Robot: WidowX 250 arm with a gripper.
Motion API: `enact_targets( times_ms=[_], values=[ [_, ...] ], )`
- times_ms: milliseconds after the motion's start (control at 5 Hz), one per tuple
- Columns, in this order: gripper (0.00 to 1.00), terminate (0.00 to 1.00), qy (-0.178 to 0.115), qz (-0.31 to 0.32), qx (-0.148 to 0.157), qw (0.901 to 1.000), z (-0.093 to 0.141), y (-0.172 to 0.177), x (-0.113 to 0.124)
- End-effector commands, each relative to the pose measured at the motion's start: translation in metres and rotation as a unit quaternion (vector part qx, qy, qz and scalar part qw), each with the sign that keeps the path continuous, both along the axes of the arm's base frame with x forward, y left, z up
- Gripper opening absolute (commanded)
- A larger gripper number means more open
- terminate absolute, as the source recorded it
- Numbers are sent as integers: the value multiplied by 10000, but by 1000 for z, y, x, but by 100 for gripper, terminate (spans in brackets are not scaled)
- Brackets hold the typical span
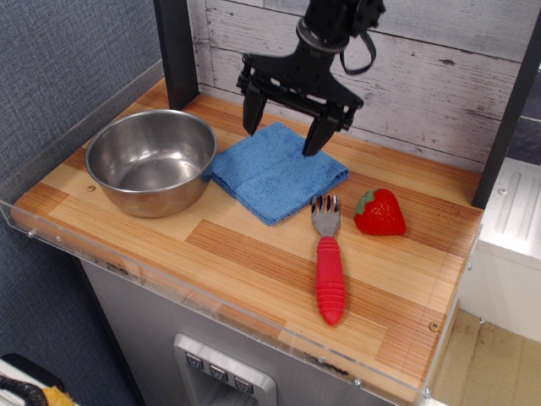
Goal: Put the towel at the front, over fork tangs.
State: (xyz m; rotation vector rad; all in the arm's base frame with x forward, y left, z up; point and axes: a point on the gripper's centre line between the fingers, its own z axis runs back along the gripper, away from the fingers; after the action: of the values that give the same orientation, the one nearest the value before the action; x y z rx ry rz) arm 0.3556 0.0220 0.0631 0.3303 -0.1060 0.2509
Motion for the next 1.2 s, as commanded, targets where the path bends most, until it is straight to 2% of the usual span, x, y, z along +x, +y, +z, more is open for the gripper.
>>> enact_targets(
  times_ms=[0, 200, 400, 800, 1000],
  values=[
    [100, 0, 63, -107, -533, 9985, -19, -9, -3],
    [100, 0, 181, -135, -867, 9960, -26, -9, -5],
    [100, 0, 287, -167, -1328, 9906, -30, -8, -6],
    [100, 0, 108, 34, -1128, 9936, -23, 12, -7],
    [100, 0, 155, 92, -1056, 9942, -32, 20, -12]
  ],
)
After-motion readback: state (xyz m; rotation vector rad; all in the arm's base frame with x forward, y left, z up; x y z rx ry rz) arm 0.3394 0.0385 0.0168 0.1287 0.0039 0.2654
